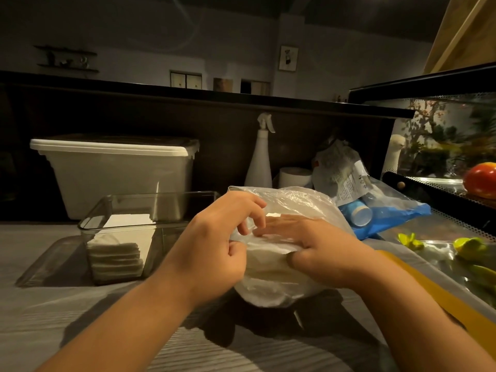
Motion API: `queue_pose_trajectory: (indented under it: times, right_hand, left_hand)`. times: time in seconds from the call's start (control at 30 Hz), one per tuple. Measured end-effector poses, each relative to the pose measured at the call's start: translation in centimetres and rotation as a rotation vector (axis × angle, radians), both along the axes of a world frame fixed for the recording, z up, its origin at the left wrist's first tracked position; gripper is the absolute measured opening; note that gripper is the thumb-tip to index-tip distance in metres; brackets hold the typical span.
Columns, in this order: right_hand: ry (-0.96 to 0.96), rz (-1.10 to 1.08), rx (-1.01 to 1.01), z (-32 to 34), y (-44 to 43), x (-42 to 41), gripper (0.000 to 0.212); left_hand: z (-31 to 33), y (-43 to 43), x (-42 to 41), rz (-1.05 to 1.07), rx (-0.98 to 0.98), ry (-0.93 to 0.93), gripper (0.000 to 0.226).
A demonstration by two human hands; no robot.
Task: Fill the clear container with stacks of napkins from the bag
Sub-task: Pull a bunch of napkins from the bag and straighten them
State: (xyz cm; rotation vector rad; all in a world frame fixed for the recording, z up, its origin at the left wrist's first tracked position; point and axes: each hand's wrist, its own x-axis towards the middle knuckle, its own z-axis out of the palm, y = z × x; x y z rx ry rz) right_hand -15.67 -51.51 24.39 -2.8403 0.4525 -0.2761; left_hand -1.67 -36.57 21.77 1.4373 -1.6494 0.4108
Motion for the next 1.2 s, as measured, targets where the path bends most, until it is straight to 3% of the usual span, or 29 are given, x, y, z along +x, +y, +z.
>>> queue_pose_trajectory:
  times: [0.13, 0.3, 0.43, 0.7, 0.77, 0.83, 0.93, 1.1, 1.2]
  right_hand:
    - [-0.042, 0.0, -0.014, -0.5, -0.3, 0.5, 0.051]
    - [-0.035, -0.018, -0.122, -1.2, -0.1, 1.2, 0.052]
    - [-0.152, -0.054, -0.033, -0.9, -0.3, 0.9, 0.061]
    - [-0.403, 0.036, -0.036, -0.8, -0.1, 0.5, 0.051]
    - [-0.52, 0.092, 0.099, -0.4, 0.1, 0.1, 0.048]
    - [-0.627, 0.135, 0.301, 0.1, 0.6, -0.1, 0.028]
    - [-0.749, 0.111, 0.581, 0.8, 1.5, -0.2, 0.012]
    - [-0.877, 0.112, 1.225, 2.1, 3.3, 0.8, 0.025]
    - [-0.815, 0.116, 1.418, 2.9, 4.1, 2.7, 0.053]
  left_hand:
    - [0.0, -0.1, 0.0, 0.002, -0.002, -0.007, 0.051]
    - [-0.2, -0.2, -0.1, 0.009, 0.01, 0.014, 0.051]
    - [-0.2, -0.2, 0.1, 0.028, -0.017, 0.036, 0.052]
    - [-0.3, -0.2, 0.3, 0.121, -0.081, 0.082, 0.057]
    - [-0.3, -0.1, 0.4, 0.147, -0.103, 0.136, 0.058]
    - [0.0, 0.1, 0.1, 0.146, -0.109, 0.236, 0.05]
    - [0.6, 0.5, -0.5, 0.091, -0.141, 0.489, 0.038]
    - [3.4, 2.0, -0.4, -0.14, -0.107, 0.992, 0.035]
    - [5.5, 3.4, 0.2, -0.349, 0.086, 1.199, 0.059]
